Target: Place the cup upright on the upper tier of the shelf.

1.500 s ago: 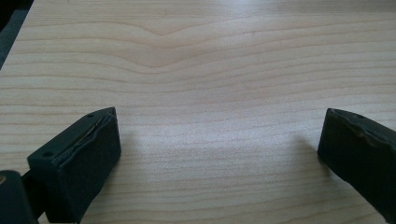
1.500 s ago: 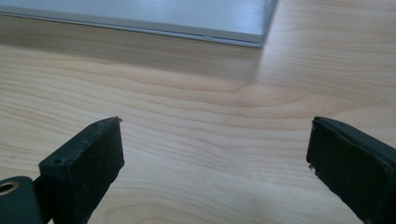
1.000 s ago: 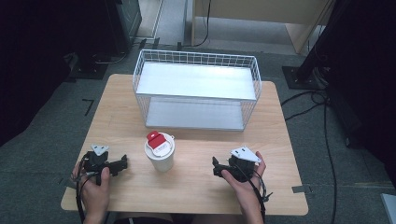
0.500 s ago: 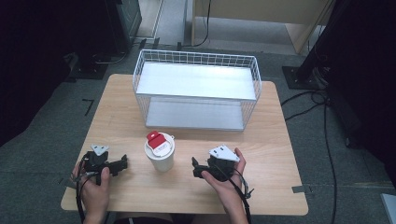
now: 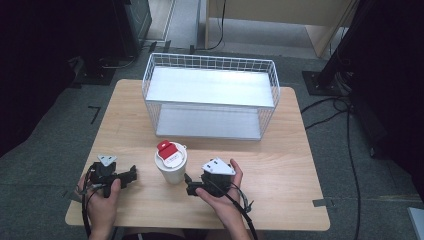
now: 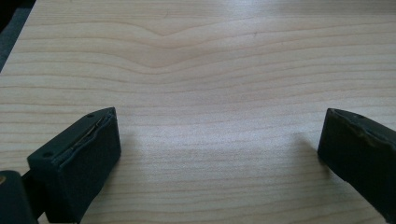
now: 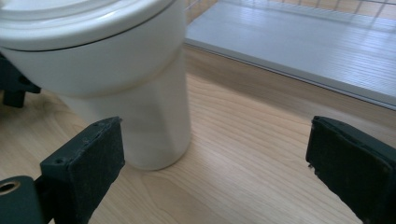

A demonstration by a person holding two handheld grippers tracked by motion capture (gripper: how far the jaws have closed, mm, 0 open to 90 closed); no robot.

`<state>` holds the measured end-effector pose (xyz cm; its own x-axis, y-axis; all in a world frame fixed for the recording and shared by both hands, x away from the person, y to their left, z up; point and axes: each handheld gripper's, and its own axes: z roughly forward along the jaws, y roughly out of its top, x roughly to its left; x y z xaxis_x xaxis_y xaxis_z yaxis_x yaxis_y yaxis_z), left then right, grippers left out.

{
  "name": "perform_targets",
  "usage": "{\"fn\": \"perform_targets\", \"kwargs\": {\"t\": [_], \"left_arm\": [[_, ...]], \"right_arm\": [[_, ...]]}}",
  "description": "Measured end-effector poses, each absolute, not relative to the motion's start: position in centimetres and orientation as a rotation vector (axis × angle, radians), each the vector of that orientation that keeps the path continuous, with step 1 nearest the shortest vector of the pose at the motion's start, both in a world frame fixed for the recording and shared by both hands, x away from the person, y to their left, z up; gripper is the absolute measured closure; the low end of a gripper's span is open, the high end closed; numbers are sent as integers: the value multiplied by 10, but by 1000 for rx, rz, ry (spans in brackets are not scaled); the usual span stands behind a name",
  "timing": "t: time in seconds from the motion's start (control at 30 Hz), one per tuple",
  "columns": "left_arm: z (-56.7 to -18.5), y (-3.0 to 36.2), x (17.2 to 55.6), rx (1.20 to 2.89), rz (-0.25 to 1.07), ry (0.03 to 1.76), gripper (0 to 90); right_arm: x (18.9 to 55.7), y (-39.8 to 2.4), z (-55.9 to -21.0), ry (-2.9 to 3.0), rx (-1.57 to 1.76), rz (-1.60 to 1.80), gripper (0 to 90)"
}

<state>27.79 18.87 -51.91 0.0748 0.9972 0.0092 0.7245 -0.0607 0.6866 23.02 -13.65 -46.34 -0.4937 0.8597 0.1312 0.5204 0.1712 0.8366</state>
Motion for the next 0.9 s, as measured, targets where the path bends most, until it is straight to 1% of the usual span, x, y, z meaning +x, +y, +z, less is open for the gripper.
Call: {"fn": "perform_targets", "kwargs": {"t": [0.53,0.63,0.8,0.87,0.9], "left_arm": [[-519,189,278,1843,686,1701,0],[-519,189,278,1843,686,1701,0],[-519,189,278,1844,686,1701,0],[-519,189,278,1844,686,1701,0],[-519,189,278,1844,686,1701,0]], "right_arm": [[232,-100,-471,2131,1245,1307,69],[233,-95,-473,2126,1239,1344,82],[236,-83,-478,2091,1233,1396,140],[236,-82,-479,2079,1236,1393,139],[239,-79,-481,2070,1238,1388,123]]}}
